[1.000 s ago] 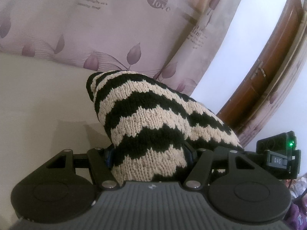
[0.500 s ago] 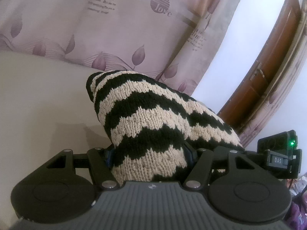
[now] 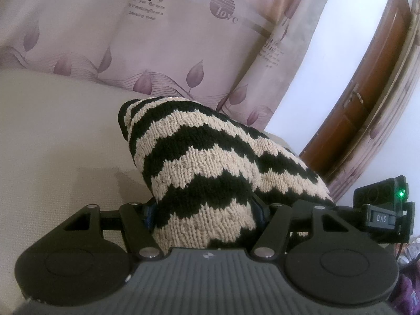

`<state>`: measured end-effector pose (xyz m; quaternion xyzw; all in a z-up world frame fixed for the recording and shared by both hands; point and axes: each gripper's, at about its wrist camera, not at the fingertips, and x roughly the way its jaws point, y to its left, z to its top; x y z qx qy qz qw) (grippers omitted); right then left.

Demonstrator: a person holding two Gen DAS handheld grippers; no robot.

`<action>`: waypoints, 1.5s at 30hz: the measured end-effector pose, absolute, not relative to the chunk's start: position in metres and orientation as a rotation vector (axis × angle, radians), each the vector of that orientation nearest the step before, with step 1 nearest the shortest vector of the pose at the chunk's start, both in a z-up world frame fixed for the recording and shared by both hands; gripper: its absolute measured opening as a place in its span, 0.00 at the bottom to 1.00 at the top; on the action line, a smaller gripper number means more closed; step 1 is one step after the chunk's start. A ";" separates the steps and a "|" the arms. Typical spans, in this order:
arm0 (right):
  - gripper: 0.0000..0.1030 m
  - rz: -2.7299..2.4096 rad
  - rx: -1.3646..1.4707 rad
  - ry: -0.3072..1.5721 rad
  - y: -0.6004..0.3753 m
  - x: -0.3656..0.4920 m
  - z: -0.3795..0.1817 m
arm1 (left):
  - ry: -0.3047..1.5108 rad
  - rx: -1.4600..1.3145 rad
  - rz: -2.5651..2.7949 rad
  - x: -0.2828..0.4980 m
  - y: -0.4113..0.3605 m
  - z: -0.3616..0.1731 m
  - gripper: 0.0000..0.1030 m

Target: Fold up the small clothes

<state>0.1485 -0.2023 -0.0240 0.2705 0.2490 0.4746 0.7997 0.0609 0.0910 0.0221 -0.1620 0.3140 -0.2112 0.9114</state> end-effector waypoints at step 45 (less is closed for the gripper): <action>0.76 0.805 0.224 0.535 -0.189 0.152 -0.066 | 0.576 -0.151 -0.286 0.054 0.093 -0.047 1.00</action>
